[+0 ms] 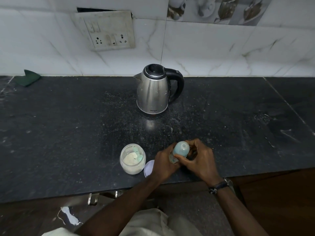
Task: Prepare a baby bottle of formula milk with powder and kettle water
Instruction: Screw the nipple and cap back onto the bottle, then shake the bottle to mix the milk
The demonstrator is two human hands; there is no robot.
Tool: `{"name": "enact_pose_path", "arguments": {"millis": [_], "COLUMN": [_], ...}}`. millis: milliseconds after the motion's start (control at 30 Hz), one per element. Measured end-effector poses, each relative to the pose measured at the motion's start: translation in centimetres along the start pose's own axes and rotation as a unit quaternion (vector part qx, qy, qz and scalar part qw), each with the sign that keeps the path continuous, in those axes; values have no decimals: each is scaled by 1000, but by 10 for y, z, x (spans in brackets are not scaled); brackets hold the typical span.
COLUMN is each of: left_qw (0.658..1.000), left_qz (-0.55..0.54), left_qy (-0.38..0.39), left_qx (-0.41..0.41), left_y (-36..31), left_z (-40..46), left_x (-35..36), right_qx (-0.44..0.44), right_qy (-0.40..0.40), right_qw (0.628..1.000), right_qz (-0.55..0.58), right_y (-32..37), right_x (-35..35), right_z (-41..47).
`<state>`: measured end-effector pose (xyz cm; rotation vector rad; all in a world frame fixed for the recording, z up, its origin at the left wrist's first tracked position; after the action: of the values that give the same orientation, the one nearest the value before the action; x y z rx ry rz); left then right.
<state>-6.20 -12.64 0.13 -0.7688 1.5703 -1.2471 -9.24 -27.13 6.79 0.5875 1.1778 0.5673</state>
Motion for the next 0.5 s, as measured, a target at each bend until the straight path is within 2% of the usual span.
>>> {"name": "enact_pose_path", "arguments": {"millis": [133, 267, 400, 500], "left_qw": [1000, 999, 987, 978], "left_qz": [5, 36, 118, 126], "left_qy": [2, 0, 31, 43], "left_qx": [9, 11, 100, 161], "left_y": [-2, 4, -18, -48], "left_z": [0, -6, -28, -36], "left_x": [0, -1, -5, -16], "right_qx": [19, 42, 76, 107], "right_qy": [4, 55, 75, 82], "right_qw": [1000, 997, 992, 988], "right_qz": [24, 30, 60, 71], "right_y": [-5, -16, -22, -27], "right_x": [4, 17, 28, 35], "right_z": [-4, -12, -19, -21]}}
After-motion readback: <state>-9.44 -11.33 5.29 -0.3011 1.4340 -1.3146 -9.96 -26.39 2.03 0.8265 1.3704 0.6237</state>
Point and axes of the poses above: each hand's wrist, its own z-axis towards the middle knuckle, its own x-axis out of the palm, y = z × x, the point moved 5 cm from there along z, towards the middle knuckle, and after that the axes turned 1 degree about z, right-handed, at the moved point
